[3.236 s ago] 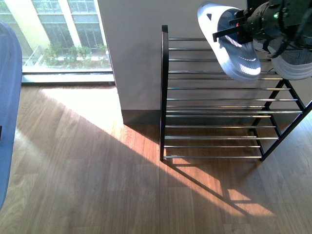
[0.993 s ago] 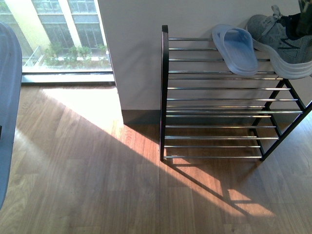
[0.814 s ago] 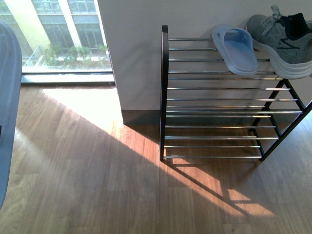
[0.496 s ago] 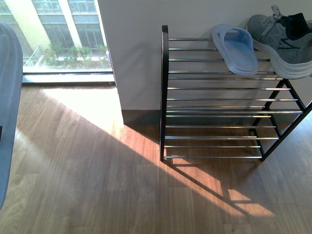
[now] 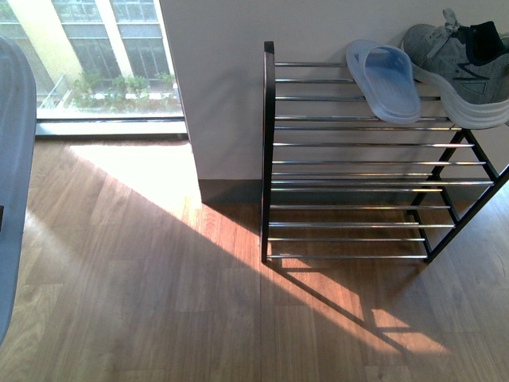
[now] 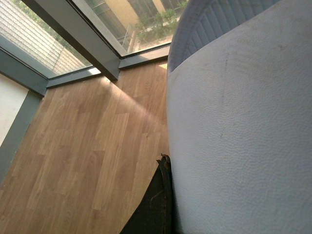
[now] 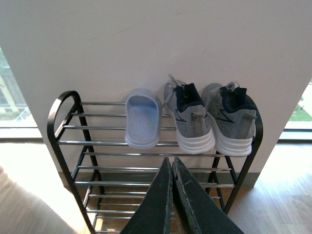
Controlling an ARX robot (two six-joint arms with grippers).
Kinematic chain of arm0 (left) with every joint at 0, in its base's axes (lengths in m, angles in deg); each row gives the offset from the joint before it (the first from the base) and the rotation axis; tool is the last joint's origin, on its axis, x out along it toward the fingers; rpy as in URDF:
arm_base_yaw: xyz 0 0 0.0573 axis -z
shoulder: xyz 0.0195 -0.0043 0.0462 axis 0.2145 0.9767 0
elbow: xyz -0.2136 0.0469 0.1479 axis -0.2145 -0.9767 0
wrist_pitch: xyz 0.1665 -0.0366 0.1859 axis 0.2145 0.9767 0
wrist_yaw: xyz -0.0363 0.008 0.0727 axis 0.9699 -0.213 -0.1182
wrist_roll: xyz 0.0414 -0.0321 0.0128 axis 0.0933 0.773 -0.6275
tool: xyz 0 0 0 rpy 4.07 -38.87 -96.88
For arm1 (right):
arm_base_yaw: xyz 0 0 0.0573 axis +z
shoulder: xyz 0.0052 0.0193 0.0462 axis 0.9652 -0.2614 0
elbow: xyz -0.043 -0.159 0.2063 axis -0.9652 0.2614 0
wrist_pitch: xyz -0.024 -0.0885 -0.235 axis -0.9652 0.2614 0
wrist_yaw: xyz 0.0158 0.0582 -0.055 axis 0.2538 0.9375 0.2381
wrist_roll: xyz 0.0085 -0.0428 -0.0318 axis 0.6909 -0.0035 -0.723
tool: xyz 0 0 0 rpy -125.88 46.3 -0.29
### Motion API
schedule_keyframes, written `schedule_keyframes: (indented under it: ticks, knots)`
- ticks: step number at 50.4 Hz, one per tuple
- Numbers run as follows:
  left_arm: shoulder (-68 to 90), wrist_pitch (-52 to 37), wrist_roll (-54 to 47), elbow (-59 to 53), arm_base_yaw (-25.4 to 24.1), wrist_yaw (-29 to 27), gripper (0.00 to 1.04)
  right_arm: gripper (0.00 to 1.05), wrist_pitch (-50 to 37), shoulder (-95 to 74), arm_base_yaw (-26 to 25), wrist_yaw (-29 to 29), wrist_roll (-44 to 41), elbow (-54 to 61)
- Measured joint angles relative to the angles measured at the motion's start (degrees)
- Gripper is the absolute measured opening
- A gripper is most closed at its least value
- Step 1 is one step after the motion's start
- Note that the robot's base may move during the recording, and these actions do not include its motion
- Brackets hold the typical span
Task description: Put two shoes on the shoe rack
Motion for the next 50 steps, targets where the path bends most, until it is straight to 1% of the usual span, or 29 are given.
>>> schedule_keyframes:
  ticks: [15, 21, 50]
  knots:
    - [0.0, 0.0, 0.0, 0.0, 0.0, 0.0, 0.02, 0.01, 8.0, 10.8, 0.0, 0.1, 0.0, 2.7]
    - [0.0, 0.0, 0.0, 0.0, 0.0, 0.0, 0.02, 0.01, 13.0, 16.8, 0.0, 0.1, 0.0, 3.7]
    - [0.0, 0.0, 0.0, 0.0, 0.0, 0.0, 0.02, 0.01, 30.8, 36.5, 0.0, 0.2, 0.0, 3.9]
